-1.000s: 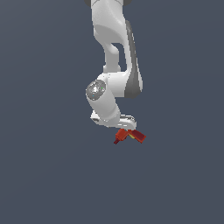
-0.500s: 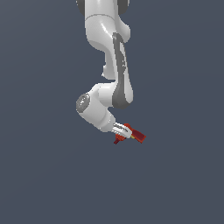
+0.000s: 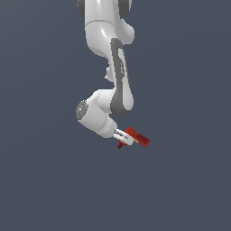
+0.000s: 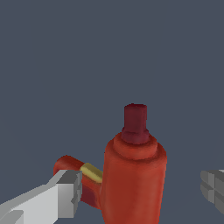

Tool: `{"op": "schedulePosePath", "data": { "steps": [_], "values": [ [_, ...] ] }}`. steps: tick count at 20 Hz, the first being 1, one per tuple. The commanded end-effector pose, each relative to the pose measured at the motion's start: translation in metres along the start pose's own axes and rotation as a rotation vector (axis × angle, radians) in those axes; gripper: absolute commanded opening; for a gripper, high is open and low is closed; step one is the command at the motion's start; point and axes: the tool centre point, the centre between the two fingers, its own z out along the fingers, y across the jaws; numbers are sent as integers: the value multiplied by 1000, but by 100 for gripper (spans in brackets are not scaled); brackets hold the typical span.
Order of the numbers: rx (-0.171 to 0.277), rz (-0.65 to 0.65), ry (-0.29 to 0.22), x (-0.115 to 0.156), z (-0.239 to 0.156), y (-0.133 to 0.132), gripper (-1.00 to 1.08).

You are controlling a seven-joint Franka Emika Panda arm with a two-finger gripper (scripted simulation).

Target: Pick up the object and move it to a goal position.

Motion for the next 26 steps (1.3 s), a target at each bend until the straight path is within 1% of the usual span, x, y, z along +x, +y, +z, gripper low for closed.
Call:
{"op": "schedulePosePath", "data": {
  "steps": [1, 8, 11, 12, 26],
  "values": [
    [0, 0, 0, 0, 0, 0, 108],
    [3, 3, -1, 0, 26, 0, 108],
    [4, 4, -1, -1, 30, 0, 108],
    [4, 4, -1, -1, 30, 0, -100],
    [6, 3, 1, -3, 25, -4, -100]
  ]
}}
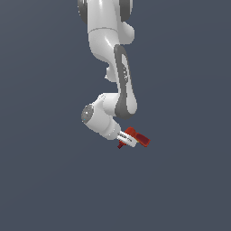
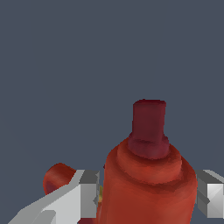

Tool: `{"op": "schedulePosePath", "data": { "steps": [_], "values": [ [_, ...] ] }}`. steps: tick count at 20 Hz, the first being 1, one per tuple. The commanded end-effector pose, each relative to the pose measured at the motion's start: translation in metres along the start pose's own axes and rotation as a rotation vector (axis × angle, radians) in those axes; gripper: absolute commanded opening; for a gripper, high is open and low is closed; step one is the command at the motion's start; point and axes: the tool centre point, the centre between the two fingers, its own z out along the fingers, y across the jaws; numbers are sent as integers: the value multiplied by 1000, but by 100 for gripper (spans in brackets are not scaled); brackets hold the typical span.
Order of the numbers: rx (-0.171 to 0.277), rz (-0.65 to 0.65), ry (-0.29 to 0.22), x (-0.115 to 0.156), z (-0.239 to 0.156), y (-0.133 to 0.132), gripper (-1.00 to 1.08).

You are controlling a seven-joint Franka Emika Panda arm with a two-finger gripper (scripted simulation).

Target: Pick up the object and move it to a goal position.

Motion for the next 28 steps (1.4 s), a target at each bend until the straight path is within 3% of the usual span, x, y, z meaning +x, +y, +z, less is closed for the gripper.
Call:
{"op": "schedulePosePath", "data": {
  "steps": [1, 12, 28],
  "values": [
    [2, -2, 2, -3, -4, -4, -100],
    [0, -2, 2, -45, -46, -45, -100],
    [-3, -2, 2, -160, -165, -162, -100]
  ]
}}
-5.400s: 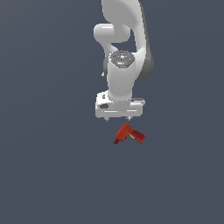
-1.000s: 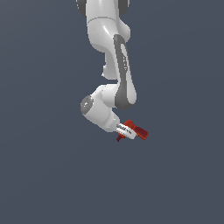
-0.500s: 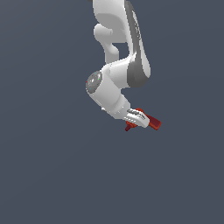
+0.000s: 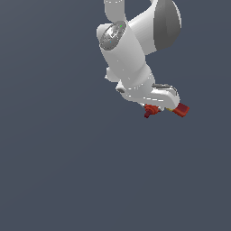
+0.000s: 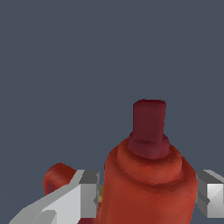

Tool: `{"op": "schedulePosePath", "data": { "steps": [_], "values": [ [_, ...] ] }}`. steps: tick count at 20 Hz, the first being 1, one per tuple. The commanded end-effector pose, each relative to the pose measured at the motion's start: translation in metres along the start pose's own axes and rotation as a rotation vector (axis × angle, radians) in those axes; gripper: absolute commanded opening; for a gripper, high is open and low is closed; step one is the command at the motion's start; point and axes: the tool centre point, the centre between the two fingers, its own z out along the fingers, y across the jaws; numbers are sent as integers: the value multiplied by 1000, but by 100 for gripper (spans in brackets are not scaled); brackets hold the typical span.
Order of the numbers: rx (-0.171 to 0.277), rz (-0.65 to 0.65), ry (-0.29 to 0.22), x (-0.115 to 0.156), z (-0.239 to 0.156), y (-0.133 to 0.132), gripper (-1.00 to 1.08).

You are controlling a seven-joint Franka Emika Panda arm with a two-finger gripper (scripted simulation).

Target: Pick up the object and move it to a goal position.

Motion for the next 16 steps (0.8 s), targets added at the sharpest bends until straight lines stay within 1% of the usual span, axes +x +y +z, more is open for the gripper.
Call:
{"op": "schedulePosePath", "data": {
  "steps": [1, 5, 9, 13, 16],
  "values": [
    [1, -1, 2, -17, -19, -18, -100],
    [2, -1, 2, -38, -43, -42, -100],
    [2, -1, 1, -52, -58, -58, -100],
    [3, -1, 1, -57, -66, -66, -100],
    [4, -1, 0, -58, -67, -68, -100]
  ]
}}
